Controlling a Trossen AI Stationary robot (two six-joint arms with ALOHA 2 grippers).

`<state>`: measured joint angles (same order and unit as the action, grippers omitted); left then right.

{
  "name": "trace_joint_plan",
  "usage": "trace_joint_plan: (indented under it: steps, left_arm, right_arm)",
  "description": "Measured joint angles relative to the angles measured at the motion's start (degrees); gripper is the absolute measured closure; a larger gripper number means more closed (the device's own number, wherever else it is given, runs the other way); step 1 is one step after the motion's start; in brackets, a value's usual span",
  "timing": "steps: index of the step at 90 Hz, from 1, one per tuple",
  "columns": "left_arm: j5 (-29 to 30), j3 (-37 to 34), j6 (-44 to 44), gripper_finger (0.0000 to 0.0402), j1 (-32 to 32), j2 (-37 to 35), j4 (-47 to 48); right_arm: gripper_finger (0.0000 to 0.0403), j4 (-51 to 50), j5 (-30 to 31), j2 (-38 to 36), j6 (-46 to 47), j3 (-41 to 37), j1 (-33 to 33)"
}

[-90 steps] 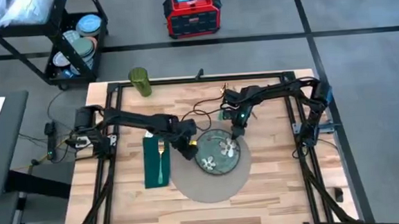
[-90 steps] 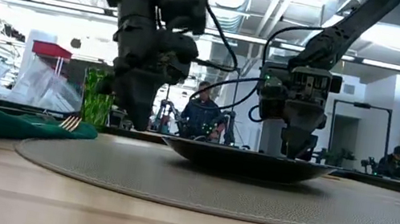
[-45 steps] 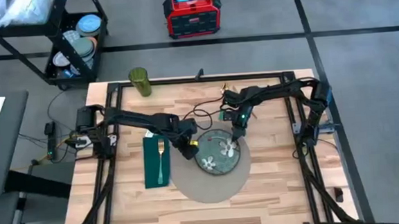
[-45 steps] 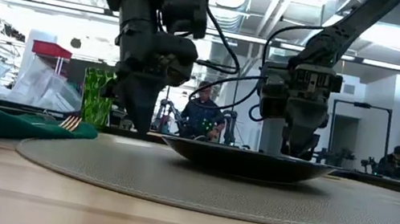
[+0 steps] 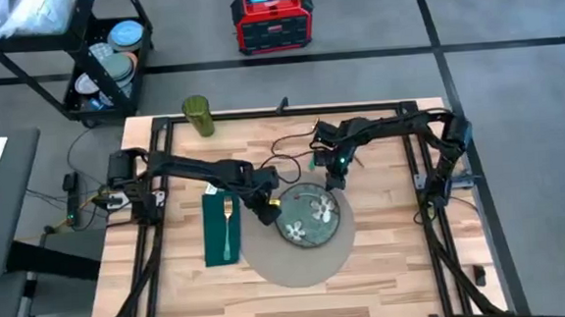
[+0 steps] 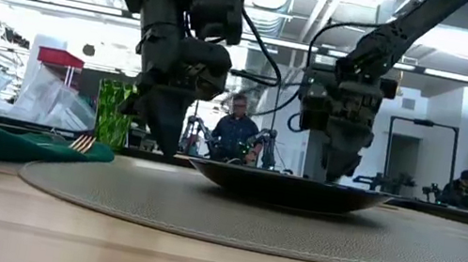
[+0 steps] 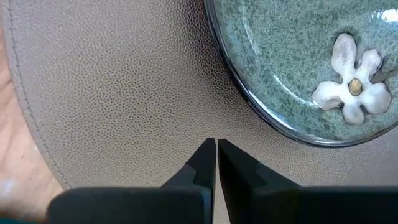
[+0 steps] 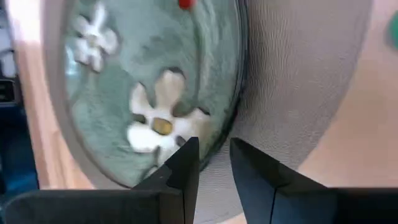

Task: Set table place
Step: Adjust the green plate on the gray table mat

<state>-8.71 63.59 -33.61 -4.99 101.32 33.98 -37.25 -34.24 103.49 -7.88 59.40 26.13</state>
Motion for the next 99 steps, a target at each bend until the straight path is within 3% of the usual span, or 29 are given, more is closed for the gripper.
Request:
trace_joint_plan:
  steps: [28, 51, 75, 99]
  left_arm:
    - [0.03, 0.0, 0.63, 0.0402, -0.88, 0.0, 0.04]
    - [0.04, 0.0, 0.64, 0.0402, -1.98, 0.0, -0.96]
    - [0.26, 0.0, 0.66, 0.0402, -2.03, 0.0, -1.79]
    - [1.77, 0.0, -0.41, 0.0402, -2.03, 0.0, -3.59]
  right_arm:
    - [0.0321, 1.96, 1.2, 0.56, -0.28, 0.06, 0.28]
    - [0.0321, 1.56, -7.71, 5.79, -0.24, 0.07, -1.95]
    - [0.0323, 1.26, -10.01, 8.78, -0.96, 0.33, -2.64]
    - [0.0394, 4.88, -13.02, 8.96, -2.43, 0.24, -2.58]
